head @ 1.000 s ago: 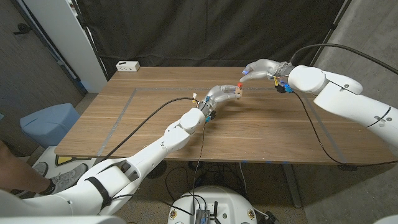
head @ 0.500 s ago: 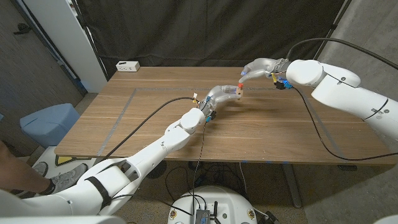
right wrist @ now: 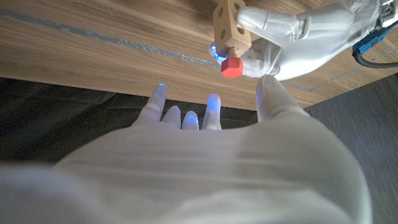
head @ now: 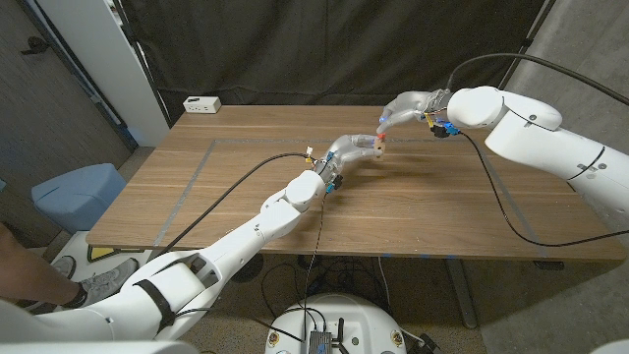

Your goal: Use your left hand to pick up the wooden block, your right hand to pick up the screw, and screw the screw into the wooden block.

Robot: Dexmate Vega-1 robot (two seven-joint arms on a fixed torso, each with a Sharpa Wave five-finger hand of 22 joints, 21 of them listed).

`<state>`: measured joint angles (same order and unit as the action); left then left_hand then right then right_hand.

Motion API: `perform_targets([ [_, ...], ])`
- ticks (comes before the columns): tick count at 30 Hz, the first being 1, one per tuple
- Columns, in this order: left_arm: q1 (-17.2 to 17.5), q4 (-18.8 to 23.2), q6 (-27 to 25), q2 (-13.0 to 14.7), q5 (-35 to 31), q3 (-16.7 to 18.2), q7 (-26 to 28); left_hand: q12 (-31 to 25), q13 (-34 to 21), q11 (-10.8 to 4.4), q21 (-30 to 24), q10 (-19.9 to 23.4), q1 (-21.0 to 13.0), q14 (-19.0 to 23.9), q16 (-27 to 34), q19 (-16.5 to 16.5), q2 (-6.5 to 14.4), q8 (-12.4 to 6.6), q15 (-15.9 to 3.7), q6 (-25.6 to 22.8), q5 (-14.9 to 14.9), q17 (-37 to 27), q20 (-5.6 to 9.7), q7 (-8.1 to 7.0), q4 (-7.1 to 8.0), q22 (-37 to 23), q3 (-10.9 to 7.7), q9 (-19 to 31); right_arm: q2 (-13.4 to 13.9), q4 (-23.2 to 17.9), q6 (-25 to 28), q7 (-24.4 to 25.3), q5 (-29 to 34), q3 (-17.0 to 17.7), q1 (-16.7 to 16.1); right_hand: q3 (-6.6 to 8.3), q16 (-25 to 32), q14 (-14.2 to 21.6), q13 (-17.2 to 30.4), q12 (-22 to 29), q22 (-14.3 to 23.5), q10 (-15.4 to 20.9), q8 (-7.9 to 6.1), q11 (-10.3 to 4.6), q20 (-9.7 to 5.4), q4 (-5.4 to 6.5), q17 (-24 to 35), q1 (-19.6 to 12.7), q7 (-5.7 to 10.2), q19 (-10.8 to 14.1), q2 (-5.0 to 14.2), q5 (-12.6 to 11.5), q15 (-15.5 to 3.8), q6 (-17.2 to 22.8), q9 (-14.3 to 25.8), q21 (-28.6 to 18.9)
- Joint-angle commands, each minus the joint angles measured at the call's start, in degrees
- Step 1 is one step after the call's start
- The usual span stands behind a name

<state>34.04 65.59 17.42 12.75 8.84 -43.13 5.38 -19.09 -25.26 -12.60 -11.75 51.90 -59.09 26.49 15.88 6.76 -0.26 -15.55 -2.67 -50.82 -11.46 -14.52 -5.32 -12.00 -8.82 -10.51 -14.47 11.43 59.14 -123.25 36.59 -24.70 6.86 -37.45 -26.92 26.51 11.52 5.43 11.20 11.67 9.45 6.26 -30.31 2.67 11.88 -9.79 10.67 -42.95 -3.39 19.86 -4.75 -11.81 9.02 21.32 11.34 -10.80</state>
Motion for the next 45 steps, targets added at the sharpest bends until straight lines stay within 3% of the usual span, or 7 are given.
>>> perform_targets([
  [1, 0.30, 0.54, -0.40, 0.06, -0.30, -0.12, 0.34, -0.36, -8.77, -0.15, -0.44, 0.91, 1.23, 0.64, -0.09, 0.15, 3.79, -0.37, -6.34, -3.63, -0.36, -0.08, -0.17, 0.07, 0.43, -0.26, 0.03, 0.59, -0.57, 0.05, 1.91, -3.46, 3.27, -2.29, 2.35, 0.60, 0.36, 0.43, 0.03, 0.29, 0.30, 0.59, -0.45, -0.09, 0.40, -0.13, 0.06, -0.96, 0.22, 0.12, 0.09, 0.37, 0.13, 1.25, 0.13, 0.06],
  [45, -1.20, -2.59, 0.00, -1.16, 0.23, -0.39, -0.45, -0.13, -8.94, -0.16, -0.45, 1.07, 1.15, 0.67, -0.23, 0.18, 3.82, -0.26, -6.25, -3.62, -0.37, -0.10, -0.17, 0.11, 0.39, -0.26, 0.06, 0.60, -3.83, 1.41, 5.96, -4.31, 11.27, -6.28, 3.37, 1.55, 0.80, 3.58, 0.08, 0.49, 0.32, 4.50, -4.34, -0.82, 0.20, -0.15, -0.02, -4.53, 1.71, 1.71, -0.29, 1.01, -0.84, 9.56, 1.94, -0.37],
])
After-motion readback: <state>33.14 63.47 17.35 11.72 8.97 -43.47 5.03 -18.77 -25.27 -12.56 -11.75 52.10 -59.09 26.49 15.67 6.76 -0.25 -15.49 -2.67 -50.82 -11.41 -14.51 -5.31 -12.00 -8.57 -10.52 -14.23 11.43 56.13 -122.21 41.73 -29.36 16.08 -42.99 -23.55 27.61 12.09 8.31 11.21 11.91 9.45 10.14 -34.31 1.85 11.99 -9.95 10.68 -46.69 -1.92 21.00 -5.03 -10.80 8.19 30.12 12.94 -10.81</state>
